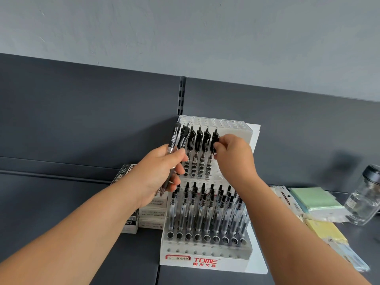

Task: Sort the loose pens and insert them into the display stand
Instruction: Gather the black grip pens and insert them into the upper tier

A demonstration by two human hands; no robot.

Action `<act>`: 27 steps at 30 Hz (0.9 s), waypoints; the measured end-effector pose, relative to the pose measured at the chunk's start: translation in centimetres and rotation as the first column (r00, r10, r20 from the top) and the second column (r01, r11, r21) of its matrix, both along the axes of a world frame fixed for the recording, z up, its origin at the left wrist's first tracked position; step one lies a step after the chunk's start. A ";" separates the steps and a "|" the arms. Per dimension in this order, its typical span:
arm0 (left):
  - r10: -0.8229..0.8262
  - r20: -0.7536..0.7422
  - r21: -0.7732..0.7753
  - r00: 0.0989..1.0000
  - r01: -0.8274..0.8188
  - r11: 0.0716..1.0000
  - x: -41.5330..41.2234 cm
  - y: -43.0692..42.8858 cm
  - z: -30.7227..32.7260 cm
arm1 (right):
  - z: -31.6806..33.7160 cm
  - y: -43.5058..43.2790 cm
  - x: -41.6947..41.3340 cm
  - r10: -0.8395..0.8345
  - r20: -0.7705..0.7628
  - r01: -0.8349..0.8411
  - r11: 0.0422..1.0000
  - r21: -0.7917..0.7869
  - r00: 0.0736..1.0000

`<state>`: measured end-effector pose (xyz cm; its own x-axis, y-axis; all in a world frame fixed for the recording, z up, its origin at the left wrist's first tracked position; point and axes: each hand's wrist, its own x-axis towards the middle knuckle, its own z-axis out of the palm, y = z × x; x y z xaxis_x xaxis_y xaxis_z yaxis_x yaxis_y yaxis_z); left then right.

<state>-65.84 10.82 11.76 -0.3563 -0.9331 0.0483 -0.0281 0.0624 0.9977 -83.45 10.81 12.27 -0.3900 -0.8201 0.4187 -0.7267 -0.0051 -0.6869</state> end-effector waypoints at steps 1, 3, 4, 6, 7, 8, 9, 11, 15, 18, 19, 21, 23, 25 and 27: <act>-0.006 0.001 -0.006 1.000 0.006 1.000 -0.1 0.1 0.0 | 0.2 0.1 -0.1 -0.007 -0.014 0.007 1.000 0.019 1.000; -0.018 0.002 -0.027 1.000 0.018 0.999 -0.2 0.2 0.1 | 0.6 0.5 -0.2 -0.041 -0.059 0.043 0.999 0.028 0.997; -0.023 0.008 -0.040 1.000 0.023 0.999 -0.3 0.2 0.2 | 0.8 1.0 0.0 -0.063 -0.066 0.062 0.998 -0.011 0.996; -0.029 0.016 -0.066 0.999 0.030 0.997 -0.5 0.3 0.3 | 1.3 2.0 0.7 -0.019 0.031 0.022 0.992 -0.121 0.999; -0.032 0.017 -0.078 0.999 0.033 0.996 -0.7 0.3 0.3 | 1.7 2.4 1.2 0.069 0.138 -0.046 0.986 -0.160 0.988; -0.035 0.016 -0.089 0.999 0.036 0.995 -0.9 0.3 0.3 | 2.0 2.7 1.8 0.174 0.254 -0.130 0.975 -0.179 0.952; -0.037 0.018 -0.099 0.999 0.039 0.994 -1.2 0.3 0.3 | 2.1 2.9 2.3 0.263 0.359 -0.207 0.960 -0.186 0.896; -0.039 0.026 -0.109 0.999 0.042 0.993 -1.6 0.4 0.3 | 2.0 3.2 2.9 0.350 0.486 -0.299 0.937 -0.181 0.801; -0.017 0.016 -0.093 1.000 0.018 0.996 -1.7 0.4 0.2 | 3.1 3.8 1.5 0.351 0.631 -0.273 0.936 -0.221 0.692; 0.031 0.026 -0.098 0.999 -0.029 0.995 -1.1 -0.1 0.2 | 4.3 3.7 -0.7 0.242 0.537 -0.108 0.957 -0.268 0.808; 0.043 0.030 -0.095 0.999 -0.040 0.995 -1.0 -0.2 0.1 | 4.5 3.5 -1.3 0.195 0.454 -0.068 0.957 -0.282 0.869; 0.048 0.030 -0.090 0.998 -0.045 0.995 -0.8 -0.1 0.0 | 4.5 3.0 -1.9 0.120 0.294 -0.032 0.957 -0.287 0.948; 0.044 0.038 -0.101 0.998 -0.040 0.994 -0.9 0.0 -0.2 | 4.2 2.6 -2.0 0.078 0.212 -0.018 0.963 -0.269 0.974; 0.043 0.037 -0.104 0.998 -0.039 0.994 -1.0 0.0 -0.3 | 3.6 2.0 -1.9 0.058 0.171 -0.015 0.970 -0.244 0.984; 0.044 0.029 -0.089 0.999 -0.041 0.995 -1.0 0.1 -0.3 | 2.7 1.5 -1.9 0.043 0.129 -0.017 0.980 -0.200 0.991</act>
<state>-66.84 10.88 11.44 -0.3192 -0.9400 0.1206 -0.0630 0.1480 0.9870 -85.39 12.29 14.99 -0.4293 -0.7381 0.5205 -0.6274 -0.1708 -0.7597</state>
